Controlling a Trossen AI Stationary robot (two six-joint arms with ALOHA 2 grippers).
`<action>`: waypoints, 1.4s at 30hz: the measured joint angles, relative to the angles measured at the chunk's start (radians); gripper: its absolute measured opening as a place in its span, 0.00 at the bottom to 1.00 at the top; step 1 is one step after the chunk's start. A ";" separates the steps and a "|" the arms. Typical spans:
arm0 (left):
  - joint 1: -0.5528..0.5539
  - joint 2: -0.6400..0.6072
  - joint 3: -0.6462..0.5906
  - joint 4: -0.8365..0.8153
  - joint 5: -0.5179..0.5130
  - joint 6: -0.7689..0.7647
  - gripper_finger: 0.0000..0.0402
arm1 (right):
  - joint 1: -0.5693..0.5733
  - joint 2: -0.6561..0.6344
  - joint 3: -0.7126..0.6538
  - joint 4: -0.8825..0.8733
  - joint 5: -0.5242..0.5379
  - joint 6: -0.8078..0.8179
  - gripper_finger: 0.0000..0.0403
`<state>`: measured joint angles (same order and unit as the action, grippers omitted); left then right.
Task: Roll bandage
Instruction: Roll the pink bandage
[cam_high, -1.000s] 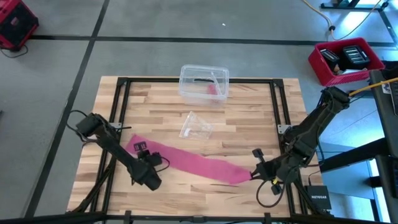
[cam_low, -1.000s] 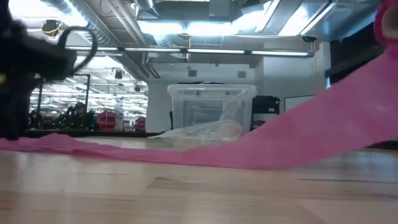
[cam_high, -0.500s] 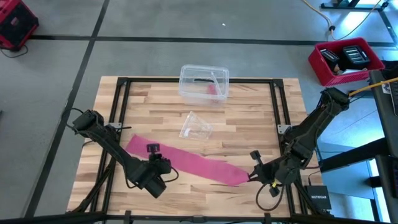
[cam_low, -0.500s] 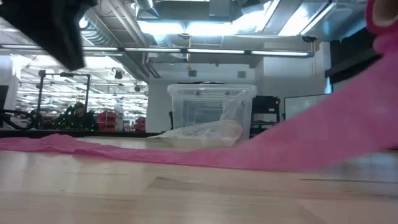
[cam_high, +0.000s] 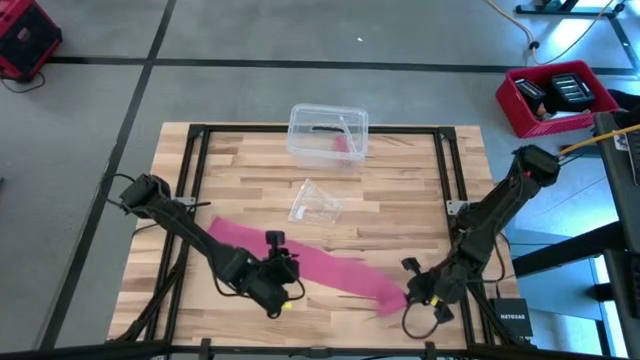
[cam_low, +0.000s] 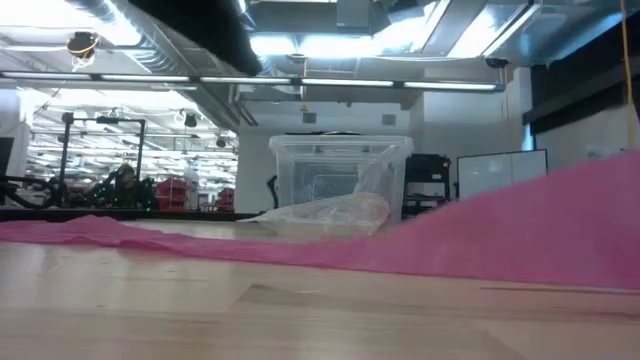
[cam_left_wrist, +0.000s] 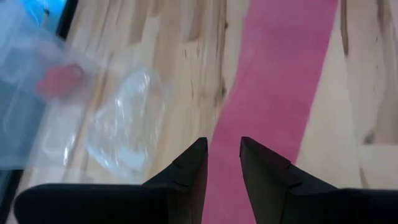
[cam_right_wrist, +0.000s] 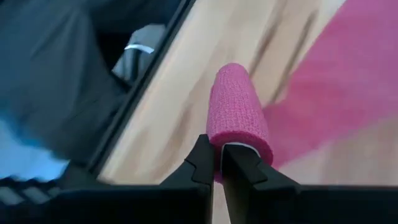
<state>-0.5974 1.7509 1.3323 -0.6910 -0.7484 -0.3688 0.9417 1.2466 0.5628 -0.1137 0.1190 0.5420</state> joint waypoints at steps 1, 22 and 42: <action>0.009 0.001 0.000 0.012 0.001 0.017 0.22 | 0.013 0.002 -0.007 -0.001 -0.006 0.031 0.05; 0.176 0.004 -0.001 0.384 0.173 0.326 0.22 | 0.014 -0.095 -0.021 -0.228 -0.371 0.609 0.37; 0.254 0.238 -0.001 0.269 0.463 0.306 0.22 | 0.013 -0.116 -0.021 -0.366 -0.058 0.647 0.38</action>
<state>-0.3439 1.9885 1.3315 -0.4216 -0.2854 -0.0627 0.9550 1.1305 0.5423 -0.4795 0.0608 1.1894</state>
